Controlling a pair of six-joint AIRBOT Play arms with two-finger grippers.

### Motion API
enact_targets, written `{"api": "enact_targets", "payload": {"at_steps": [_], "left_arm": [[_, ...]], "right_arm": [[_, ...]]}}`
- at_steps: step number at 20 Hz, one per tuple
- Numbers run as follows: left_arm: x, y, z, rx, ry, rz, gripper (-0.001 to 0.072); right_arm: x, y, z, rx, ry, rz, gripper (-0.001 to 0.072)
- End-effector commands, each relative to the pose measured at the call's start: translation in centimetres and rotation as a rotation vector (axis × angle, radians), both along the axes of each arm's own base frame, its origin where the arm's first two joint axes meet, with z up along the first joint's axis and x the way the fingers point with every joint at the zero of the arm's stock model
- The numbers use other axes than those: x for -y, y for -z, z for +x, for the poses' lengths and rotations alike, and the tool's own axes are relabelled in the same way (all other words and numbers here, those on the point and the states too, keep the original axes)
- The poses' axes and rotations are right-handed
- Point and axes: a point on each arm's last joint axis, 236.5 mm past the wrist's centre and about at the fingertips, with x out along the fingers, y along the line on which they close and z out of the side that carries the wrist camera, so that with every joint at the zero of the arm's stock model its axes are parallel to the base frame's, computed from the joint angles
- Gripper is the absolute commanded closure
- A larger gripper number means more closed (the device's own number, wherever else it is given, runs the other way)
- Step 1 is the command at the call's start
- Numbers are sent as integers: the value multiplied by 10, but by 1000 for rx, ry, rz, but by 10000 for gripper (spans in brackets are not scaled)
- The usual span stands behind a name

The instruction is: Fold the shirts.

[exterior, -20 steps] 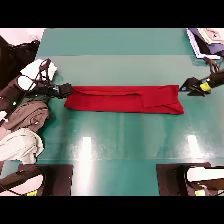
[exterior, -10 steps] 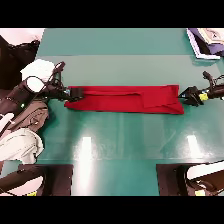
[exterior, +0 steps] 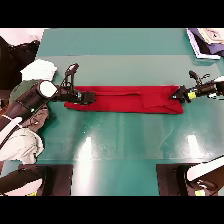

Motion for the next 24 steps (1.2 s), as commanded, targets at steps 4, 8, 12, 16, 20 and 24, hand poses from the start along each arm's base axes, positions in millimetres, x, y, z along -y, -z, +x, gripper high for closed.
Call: {"api": "enact_targets", "payload": {"at_steps": [4,8,12,16,20,24], "left_arm": [[14,2,14,-24,-22,-36,683],[51,9,48,-29,54,-27,683],[109,34,66,-41,157,-17,683],[135,72,71,-102,200,-4,683],[135,78,80,-79,187,7,683],[126,78,90,-66,166,14,683]], "right_arm": [[-14,-43,12,127,-31,11,698],[-50,-113,25,279,-44,62,699],[-100,-188,31,397,-142,42,699],[-158,-248,28,507,-240,45,699],[-209,-280,17,578,-326,68,699],[-243,-289,8,609,-371,89,699]]}}
